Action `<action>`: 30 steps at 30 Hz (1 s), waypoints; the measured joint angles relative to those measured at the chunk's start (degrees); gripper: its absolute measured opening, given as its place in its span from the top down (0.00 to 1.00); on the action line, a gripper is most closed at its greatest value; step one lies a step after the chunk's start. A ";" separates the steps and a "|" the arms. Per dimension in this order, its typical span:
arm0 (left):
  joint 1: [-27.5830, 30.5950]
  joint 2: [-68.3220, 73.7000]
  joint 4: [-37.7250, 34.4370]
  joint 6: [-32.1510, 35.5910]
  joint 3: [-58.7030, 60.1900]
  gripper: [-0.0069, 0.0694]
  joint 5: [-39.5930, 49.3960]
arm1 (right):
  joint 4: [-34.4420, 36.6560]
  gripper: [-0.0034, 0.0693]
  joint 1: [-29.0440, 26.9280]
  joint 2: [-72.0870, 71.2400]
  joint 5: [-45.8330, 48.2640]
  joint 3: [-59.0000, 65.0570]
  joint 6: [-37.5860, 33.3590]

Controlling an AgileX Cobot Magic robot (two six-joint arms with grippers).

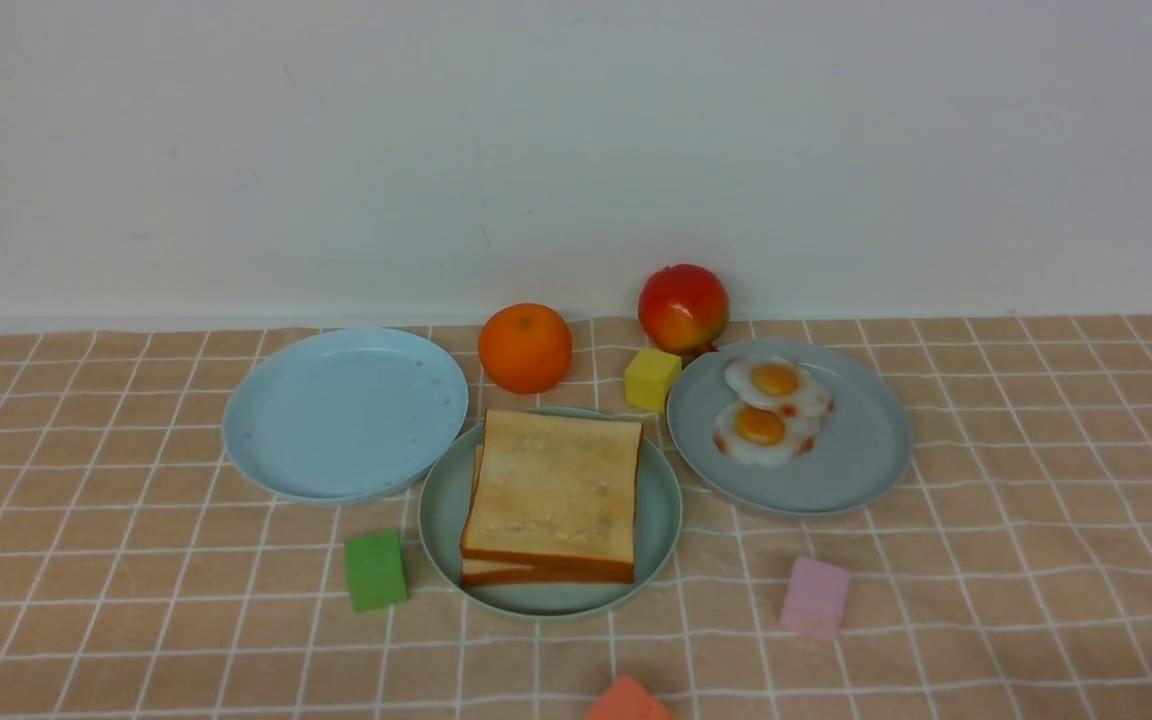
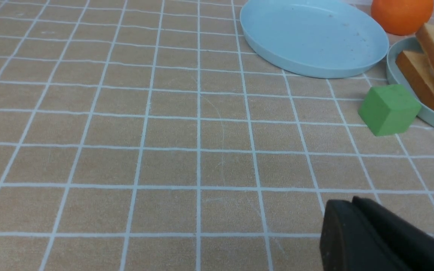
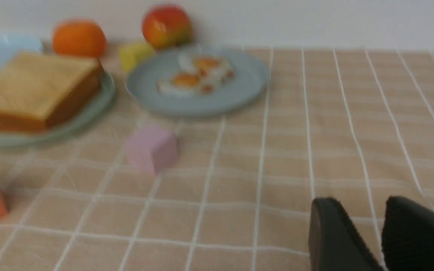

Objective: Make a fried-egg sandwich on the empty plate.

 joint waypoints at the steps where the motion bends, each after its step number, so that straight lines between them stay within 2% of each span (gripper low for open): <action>1: 0.00 0.00 0.00 0.00 0.00 0.87 0.00 | -0.53 0.63 0.00 0.00 0.84 -0.15 0.21; 30: 0.00 0.00 0.00 0.00 0.00 0.86 0.00 | -1.40 0.62 -1.89 0.00 1.43 -0.26 0.52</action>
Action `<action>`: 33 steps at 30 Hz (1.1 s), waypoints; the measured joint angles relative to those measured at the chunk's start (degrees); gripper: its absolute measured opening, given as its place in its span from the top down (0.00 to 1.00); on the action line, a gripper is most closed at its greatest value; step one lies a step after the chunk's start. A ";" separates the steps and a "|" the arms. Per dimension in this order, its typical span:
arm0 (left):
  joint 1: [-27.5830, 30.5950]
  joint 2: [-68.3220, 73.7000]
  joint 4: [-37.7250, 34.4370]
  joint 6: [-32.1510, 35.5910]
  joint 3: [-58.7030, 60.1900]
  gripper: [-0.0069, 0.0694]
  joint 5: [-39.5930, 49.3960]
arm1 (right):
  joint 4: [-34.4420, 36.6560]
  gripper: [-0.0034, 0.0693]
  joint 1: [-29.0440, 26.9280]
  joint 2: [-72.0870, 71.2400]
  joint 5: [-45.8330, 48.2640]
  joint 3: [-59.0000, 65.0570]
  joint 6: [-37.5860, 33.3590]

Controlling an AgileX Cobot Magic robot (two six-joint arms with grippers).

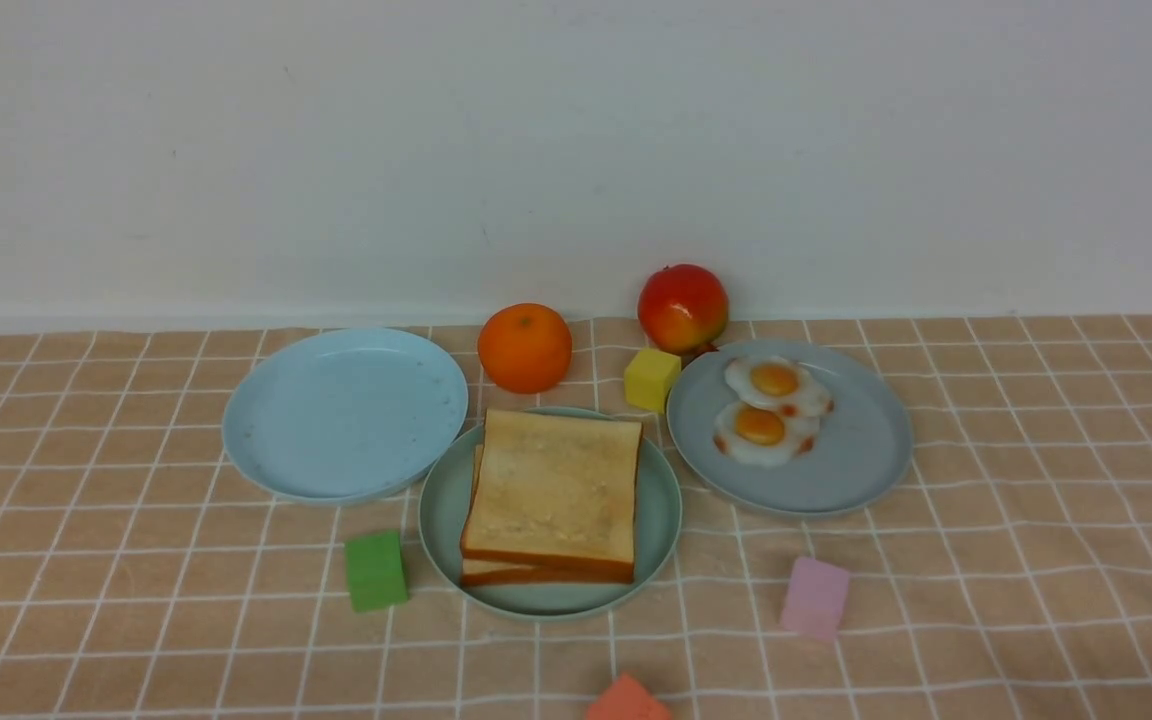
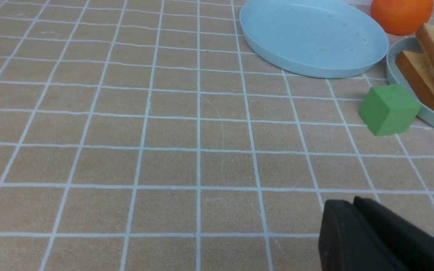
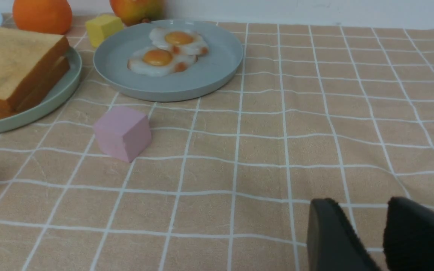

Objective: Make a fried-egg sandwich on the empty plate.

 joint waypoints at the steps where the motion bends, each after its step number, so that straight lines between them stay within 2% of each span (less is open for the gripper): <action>1: 0.00 0.00 0.00 0.00 0.00 0.86 0.00 | 0.00 0.62 0.00 0.00 0.00 0.00 0.00; 33: 0.00 0.00 0.00 0.00 0.04 0.83 -0.05 | 0.00 0.62 0.00 0.00 0.23 -0.06 0.01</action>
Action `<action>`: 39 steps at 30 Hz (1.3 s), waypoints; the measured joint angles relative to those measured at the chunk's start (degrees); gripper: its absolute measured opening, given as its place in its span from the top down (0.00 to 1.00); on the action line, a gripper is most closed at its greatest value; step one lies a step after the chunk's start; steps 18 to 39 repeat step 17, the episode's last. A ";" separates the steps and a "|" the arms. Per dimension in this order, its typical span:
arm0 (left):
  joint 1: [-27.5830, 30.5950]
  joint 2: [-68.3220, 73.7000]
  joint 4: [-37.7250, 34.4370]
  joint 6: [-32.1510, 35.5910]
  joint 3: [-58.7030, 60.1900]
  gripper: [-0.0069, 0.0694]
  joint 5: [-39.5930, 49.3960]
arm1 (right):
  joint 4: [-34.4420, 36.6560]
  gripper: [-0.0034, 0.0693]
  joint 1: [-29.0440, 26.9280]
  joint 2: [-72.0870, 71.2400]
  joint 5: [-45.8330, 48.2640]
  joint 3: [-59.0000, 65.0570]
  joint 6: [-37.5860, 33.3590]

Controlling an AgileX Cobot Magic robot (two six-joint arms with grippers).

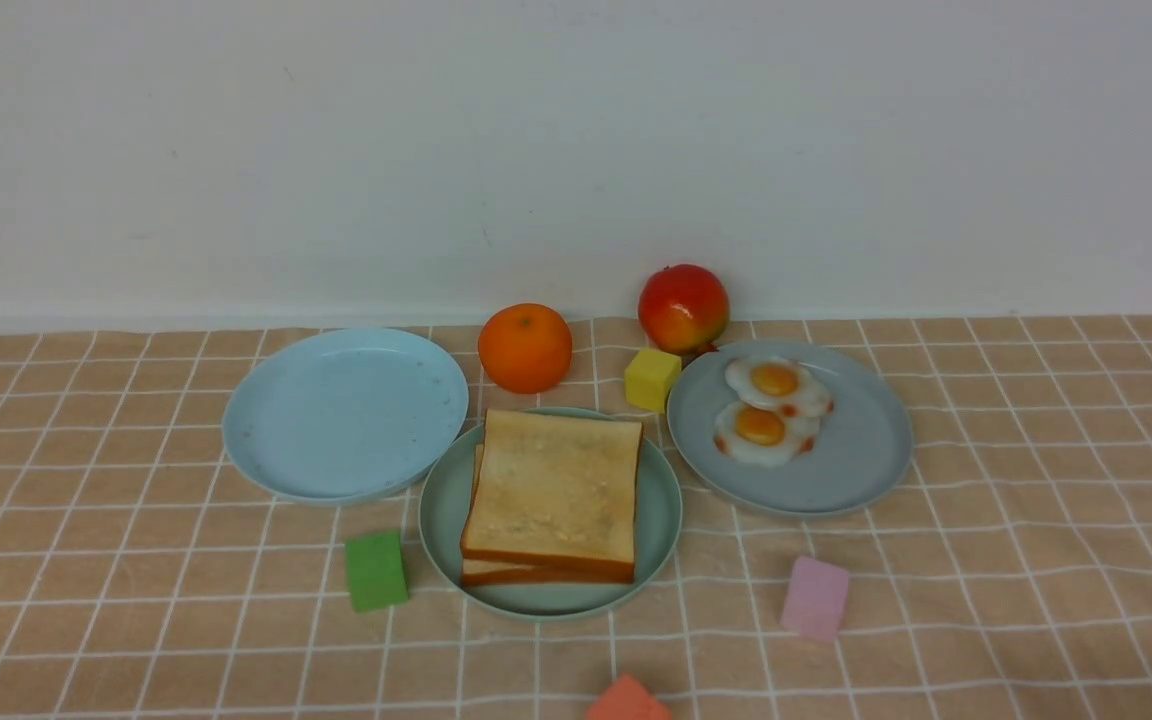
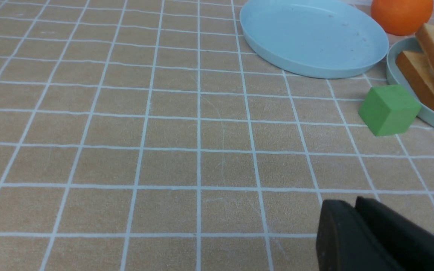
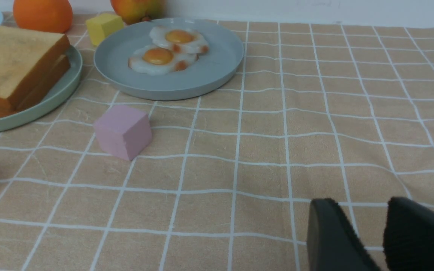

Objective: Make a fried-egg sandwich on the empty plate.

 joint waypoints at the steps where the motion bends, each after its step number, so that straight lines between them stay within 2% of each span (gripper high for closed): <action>1: 0.00 0.00 0.00 0.00 0.00 0.82 0.00 | 0.00 0.62 0.00 0.00 0.00 0.00 0.00; 39: 0.00 0.00 0.00 0.00 0.00 0.80 0.00 | 0.00 0.62 0.00 0.00 0.07 0.00 0.00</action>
